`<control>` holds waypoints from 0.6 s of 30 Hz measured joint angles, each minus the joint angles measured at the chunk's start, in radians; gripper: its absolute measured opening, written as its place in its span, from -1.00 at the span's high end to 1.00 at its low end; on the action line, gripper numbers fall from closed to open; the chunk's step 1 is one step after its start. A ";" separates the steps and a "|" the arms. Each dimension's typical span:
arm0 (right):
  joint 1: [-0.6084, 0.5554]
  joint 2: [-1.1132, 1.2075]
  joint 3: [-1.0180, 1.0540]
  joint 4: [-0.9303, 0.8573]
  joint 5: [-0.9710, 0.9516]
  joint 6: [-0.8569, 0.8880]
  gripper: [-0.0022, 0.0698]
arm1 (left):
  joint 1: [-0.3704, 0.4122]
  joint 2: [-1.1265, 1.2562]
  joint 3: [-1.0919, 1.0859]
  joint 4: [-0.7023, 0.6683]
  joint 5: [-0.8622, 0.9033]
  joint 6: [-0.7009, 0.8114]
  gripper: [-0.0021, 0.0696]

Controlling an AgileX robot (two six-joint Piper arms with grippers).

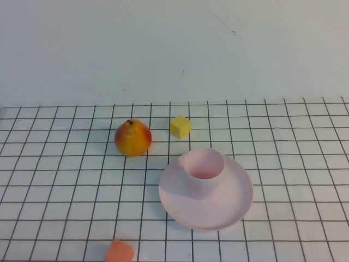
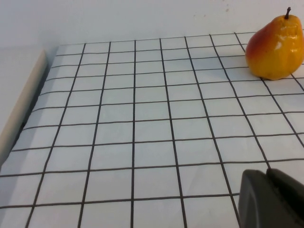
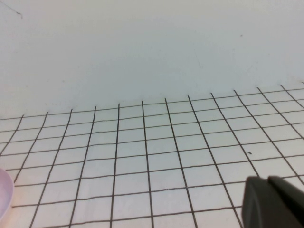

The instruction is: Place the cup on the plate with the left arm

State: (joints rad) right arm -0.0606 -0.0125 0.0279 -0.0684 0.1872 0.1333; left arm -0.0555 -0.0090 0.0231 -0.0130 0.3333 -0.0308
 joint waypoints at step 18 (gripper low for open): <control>0.000 0.000 0.000 -0.002 0.002 0.006 0.95 | 0.000 0.000 0.000 0.000 0.000 0.011 0.94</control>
State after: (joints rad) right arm -0.0606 -0.0125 0.0279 -0.0706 0.1890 0.1393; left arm -0.0555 -0.0090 0.0231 -0.0130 0.3336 -0.0200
